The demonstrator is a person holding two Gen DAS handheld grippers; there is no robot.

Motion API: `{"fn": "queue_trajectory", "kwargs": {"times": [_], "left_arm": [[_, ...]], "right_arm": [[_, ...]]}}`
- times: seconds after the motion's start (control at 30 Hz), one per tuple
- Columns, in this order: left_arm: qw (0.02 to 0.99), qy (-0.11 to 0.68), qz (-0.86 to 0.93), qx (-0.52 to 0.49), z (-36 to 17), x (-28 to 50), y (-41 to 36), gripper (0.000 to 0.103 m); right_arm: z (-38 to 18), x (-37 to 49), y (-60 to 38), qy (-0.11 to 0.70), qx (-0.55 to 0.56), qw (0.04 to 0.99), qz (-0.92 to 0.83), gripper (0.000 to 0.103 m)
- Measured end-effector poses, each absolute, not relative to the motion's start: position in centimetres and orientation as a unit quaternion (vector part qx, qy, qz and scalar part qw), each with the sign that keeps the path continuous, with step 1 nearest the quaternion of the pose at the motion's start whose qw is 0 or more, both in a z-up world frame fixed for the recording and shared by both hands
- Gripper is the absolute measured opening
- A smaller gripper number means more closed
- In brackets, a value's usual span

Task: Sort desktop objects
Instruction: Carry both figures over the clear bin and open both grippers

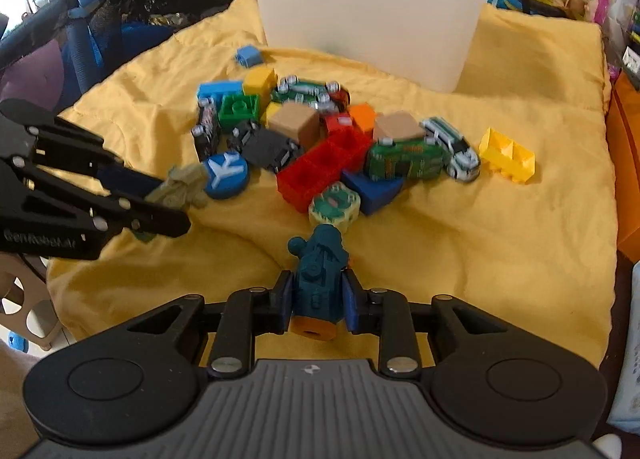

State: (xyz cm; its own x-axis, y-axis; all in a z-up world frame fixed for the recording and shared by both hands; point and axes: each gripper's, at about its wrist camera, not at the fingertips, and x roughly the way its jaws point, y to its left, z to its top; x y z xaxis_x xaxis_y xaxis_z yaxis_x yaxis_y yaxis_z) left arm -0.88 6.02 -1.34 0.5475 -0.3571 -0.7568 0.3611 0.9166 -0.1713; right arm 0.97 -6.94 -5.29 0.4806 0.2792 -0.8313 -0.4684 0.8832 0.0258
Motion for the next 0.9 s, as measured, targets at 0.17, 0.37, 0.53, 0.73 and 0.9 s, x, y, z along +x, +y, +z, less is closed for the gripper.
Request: {"fn": "queue_trajectory", "kwargs": {"times": [0.17, 0.37, 0.53, 0.73, 0.9], "left_arm": [[0.914, 0.353, -0.198, 0.032, 4.1, 2.8, 6.7, 0.028], [0.947, 0.274, -0.161, 0.040, 9.3, 8.9, 8.1, 0.028], [0.953, 0.262, -0.146, 0.038, 10.6, 14.2, 8.3, 0.028], [0.942, 0.302, -0.114, 0.087, 6.4, 19.7, 6.6, 0.028], [0.929, 0.333, -0.113, 0.112, 3.3, 20.3, 6.9, 0.034]], "right_arm": [[-1.4, 2.2, -6.8, 0.410, -0.092, 0.881, 0.218, 0.028], [3.3, 7.0, -6.4, 0.335, -0.089, 0.916, 0.204, 0.028], [6.3, 11.8, -5.9, 0.284, -0.079, 0.938, 0.184, 0.028], [7.1, 17.1, -4.7, 0.268, -0.061, 0.951, 0.141, 0.028], [4.9, 19.6, -3.5, 0.294, -0.061, 0.945, 0.128, 0.029]]}}
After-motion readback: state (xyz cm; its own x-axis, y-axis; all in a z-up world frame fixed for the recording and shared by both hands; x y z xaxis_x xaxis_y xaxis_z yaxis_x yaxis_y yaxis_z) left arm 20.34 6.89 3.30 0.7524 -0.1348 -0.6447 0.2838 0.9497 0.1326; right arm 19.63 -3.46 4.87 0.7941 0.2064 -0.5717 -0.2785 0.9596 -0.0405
